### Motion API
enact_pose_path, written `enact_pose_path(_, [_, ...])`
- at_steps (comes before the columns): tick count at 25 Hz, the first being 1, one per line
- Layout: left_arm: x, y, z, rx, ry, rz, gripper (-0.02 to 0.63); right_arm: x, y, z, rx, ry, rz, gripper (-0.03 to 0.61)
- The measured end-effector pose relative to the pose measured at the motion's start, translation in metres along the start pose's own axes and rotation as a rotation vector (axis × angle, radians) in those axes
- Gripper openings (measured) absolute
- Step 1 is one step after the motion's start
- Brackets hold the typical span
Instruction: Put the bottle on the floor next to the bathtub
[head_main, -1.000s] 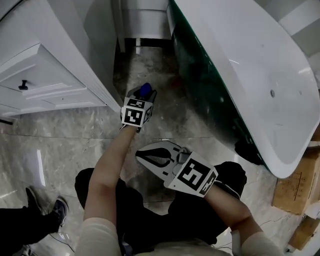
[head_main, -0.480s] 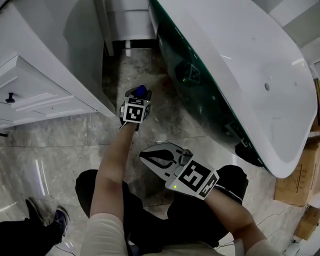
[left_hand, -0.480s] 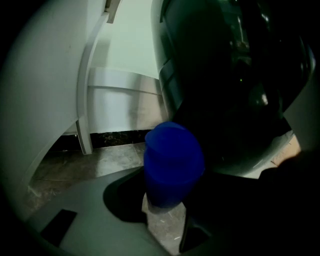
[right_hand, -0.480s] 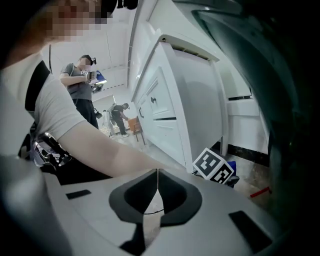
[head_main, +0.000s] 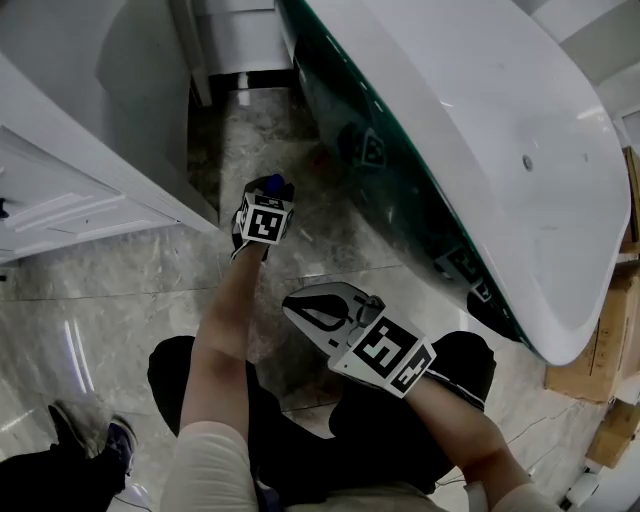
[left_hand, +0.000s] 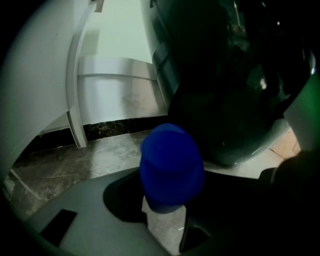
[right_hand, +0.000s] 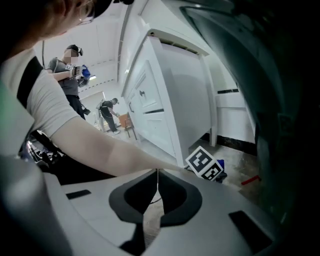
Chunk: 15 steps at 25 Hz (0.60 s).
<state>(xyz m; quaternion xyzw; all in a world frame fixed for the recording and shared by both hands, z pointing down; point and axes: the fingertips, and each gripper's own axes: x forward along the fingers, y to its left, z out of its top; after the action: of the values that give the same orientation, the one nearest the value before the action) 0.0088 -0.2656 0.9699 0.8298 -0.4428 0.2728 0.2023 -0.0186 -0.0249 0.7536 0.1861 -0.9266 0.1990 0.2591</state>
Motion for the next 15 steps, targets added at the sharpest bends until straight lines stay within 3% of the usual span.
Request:
enact_pose_path(6, [0.007,0.006,-0.02,-0.007,0.04,0.03,0.206,0.0,-0.017,-0.021,0.011,0.093,-0.056,0.029])
enact_pose_path(15, [0.009,0.008,-0.041,0.038,0.074,0.019,0.206,0.003,-0.004,-0.014,0.035,0.054,0.003,0.028])
